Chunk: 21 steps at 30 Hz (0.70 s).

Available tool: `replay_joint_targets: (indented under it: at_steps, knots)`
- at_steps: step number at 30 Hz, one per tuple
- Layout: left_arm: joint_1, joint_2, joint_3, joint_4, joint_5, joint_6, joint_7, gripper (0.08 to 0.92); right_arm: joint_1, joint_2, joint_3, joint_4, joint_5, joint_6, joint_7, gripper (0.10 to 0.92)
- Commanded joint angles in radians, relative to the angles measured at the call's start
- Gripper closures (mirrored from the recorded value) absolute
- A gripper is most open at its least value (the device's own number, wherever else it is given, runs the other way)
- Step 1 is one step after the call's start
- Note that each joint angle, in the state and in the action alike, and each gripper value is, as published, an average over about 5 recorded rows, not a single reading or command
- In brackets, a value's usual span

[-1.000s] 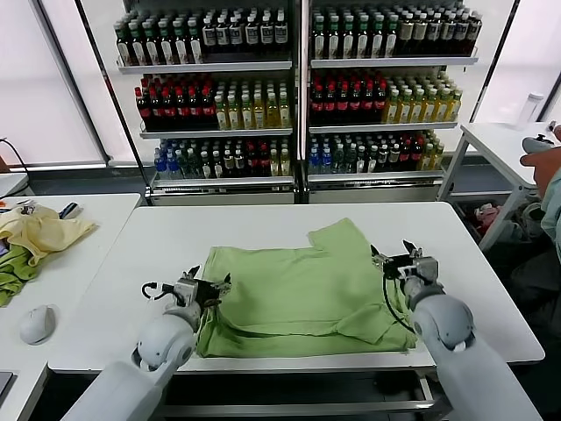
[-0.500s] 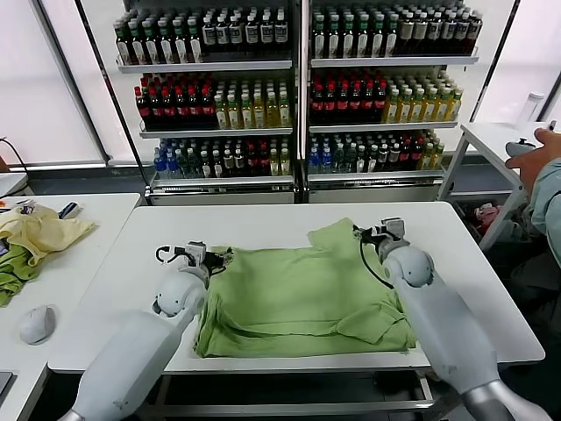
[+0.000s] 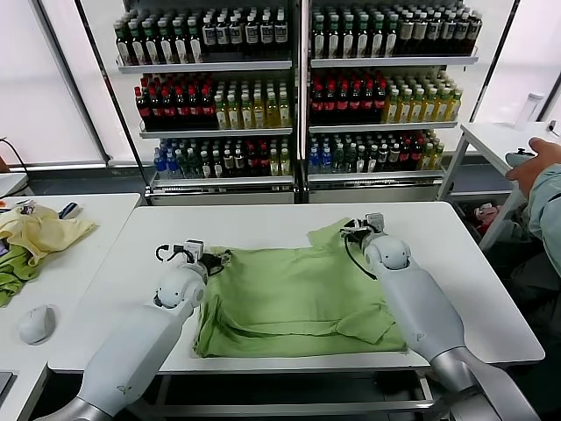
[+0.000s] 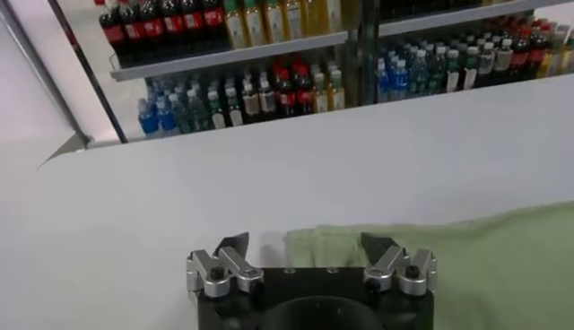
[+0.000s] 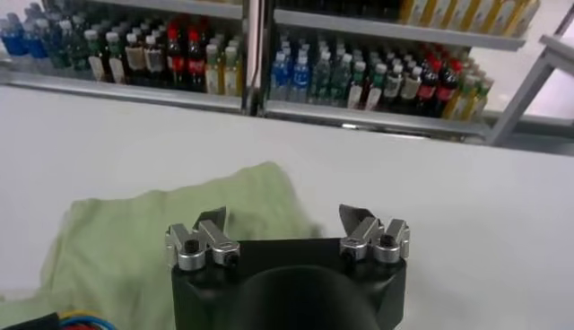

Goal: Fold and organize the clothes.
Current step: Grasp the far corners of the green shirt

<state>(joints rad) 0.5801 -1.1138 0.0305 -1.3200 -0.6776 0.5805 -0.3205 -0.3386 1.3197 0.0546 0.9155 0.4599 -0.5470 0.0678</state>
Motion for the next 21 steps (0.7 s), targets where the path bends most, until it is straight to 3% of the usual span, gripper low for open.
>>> replay_joint_targets:
  at_steps: [1,16,21]
  knots:
    - [0.01,-0.002,0.004,0.013,-0.033,0.003,0.014,0.259,0.03,0.041,-0.011,-0.093,-0.007,-0.002,-0.022,0.412]
    - [0.036,0.0,-0.021,-0.002,-0.085,0.001,0.054,0.675,0.0,0.0,-0.048,-0.024,0.063,-0.003,-0.038,0.843]
    - [0.081,0.025,-0.059,-0.1,-0.103,-0.024,0.055,0.822,-0.06,-0.045,-0.04,0.117,0.075,0.042,-0.015,0.908]
